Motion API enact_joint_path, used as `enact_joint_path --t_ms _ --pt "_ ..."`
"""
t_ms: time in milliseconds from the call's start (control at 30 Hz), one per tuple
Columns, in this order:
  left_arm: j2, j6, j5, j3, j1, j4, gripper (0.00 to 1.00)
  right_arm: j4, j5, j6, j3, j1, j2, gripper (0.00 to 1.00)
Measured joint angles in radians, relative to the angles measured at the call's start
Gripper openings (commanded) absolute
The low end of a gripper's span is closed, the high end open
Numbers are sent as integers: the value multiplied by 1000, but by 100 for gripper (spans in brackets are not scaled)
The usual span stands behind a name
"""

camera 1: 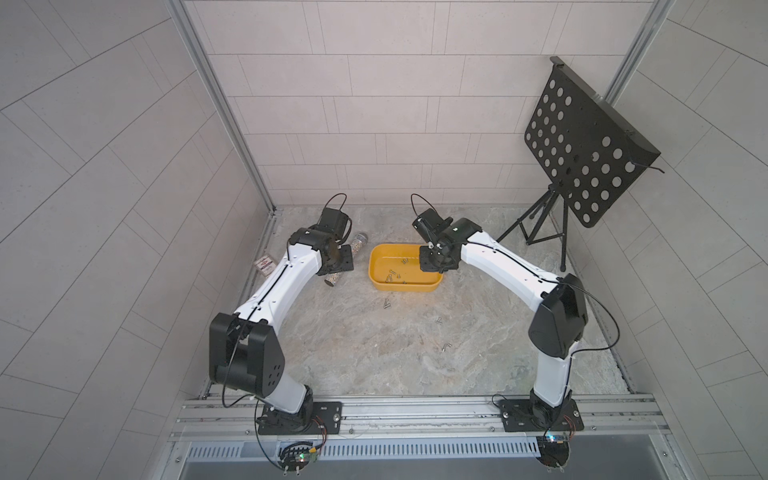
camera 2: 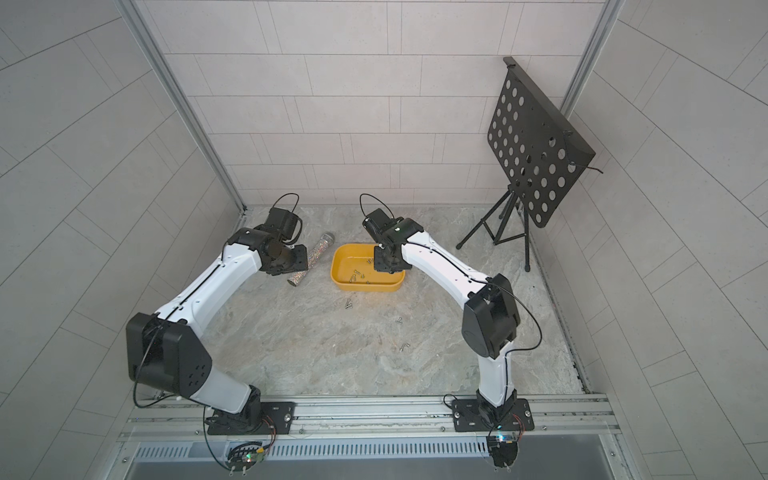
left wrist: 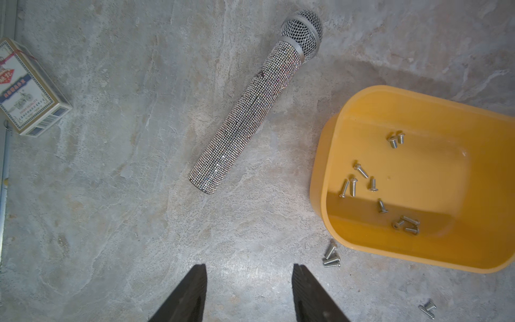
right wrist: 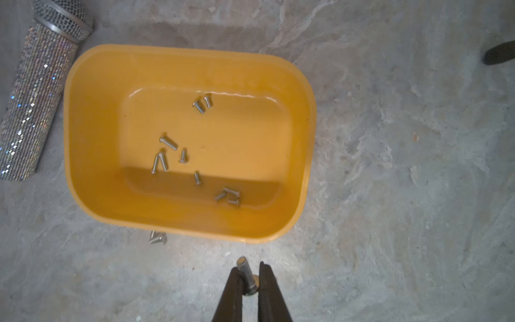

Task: Put the screws on the desktop into the storage box
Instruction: Place the screw in the storage box, then pick up the screw from the center of the board.

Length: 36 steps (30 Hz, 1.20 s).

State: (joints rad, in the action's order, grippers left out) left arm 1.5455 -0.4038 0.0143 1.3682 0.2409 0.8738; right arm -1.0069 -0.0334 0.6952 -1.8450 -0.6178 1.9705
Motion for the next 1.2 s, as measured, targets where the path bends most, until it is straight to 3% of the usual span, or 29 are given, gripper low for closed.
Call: enact_joint_path --t_ms 300,500,700,933,1100,1200 --pt "0 -6 -14 -1 -15 -3 56 -23 34 -60 -291 36 375 6" --pt "0 -6 -15 -1 -16 -4 56 -39 48 -75 -369 40 480 9" --pt "0 -6 -19 -1 -18 -5 56 -44 53 -87 -390 48 484 27" --pt "0 -6 -21 -1 -21 -5 56 -23 51 -112 -359 48 464 33" --pt "0 -6 -21 -2 -21 -6 56 110 23 -142 -121 28 285 32" --pt "0 -5 -19 -5 -21 -10 56 255 -9 -146 90 9 91 32"
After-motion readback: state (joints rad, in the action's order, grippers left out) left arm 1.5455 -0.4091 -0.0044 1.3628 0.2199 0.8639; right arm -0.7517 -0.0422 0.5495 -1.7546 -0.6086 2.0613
